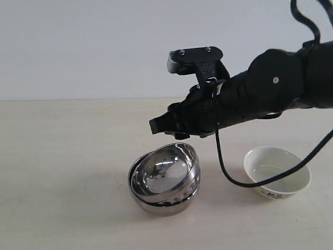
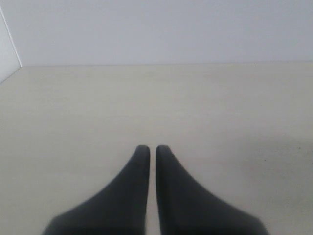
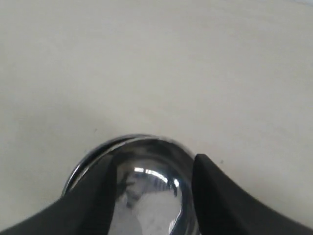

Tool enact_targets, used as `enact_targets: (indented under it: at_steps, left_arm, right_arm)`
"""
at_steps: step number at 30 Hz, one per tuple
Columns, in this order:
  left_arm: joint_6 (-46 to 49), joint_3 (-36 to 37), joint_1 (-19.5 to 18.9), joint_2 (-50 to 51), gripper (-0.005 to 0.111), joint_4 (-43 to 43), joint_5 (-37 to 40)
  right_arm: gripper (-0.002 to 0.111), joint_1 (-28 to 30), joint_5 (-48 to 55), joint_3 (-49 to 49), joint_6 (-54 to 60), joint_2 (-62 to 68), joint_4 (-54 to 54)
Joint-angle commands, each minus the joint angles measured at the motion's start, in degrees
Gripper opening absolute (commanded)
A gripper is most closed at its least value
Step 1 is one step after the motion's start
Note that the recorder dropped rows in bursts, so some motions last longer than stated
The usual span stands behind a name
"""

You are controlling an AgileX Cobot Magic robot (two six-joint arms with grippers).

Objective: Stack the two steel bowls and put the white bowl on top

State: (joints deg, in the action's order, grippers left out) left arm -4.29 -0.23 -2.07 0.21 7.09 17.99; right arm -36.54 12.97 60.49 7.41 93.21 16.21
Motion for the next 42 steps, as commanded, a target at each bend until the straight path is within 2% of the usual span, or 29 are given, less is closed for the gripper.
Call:
enact_targets:
  at_steps: [1,4,8,15,22,31,33,35,36,38,42]
  left_arm:
    - [0.2,0.2,-0.2,-0.2,0.004,-0.6,-0.1]
    - [0.2,0.2,-0.2,-0.2,0.004,-0.6,-0.1]
    - [0.2,0.2,-0.2,-0.2,0.004,-0.6,-0.1]
    - [0.2,0.2,-0.2,-0.2,0.004,-0.6,-0.1]
    - [0.2,0.2,-0.2,-0.2,0.004,-0.6,-0.1]
    - [0.2,0.2,-0.2,-0.2,0.004,-0.6,-0.1]
    - [0.2,0.2,-0.2,-0.2,0.004,-0.6,-0.1]
    - [0.2,0.2,-0.2,-0.2,0.004,-0.6,-0.1]
    - [0.2,0.2,-0.2,-0.2,0.004,-0.6,-0.1]
    - [0.2,0.2,-0.2,-0.2,0.004,-0.6,-0.1]
    - [0.2,0.2,-0.2,-0.2,0.004,-0.6,-0.1]
  right_arm:
    - [0.041,0.0,13.4,2.3,0.3,-1.6,-0.3]
    - [0.042,0.0,17.4,2.5,-0.7,-1.6,-3.4]
    - [0.042,0.0,21.3,2.5,-12.1,-1.6,-13.0]
    - [0.042,0.0,21.8,2.5,-13.1,-0.8,-8.2]
    - [0.042,0.0,20.4,2.5,-14.9,4.8,-8.0]
    - [0.041,0.0,18.4,2.5,-17.5,5.7,-8.0]
    - [0.035,0.0,19.0,2.5,-17.3,6.1,-8.0]
    - [0.021,0.0,19.0,2.5,-17.3,6.8,-8.3]
    - [0.011,0.0,18.8,2.5,-16.9,7.2,-8.2]
    - [0.000,0.0,18.5,2.5,-16.2,7.6,-8.2]
    - [0.000,0.0,17.2,2.5,-16.2,7.9,-8.1]
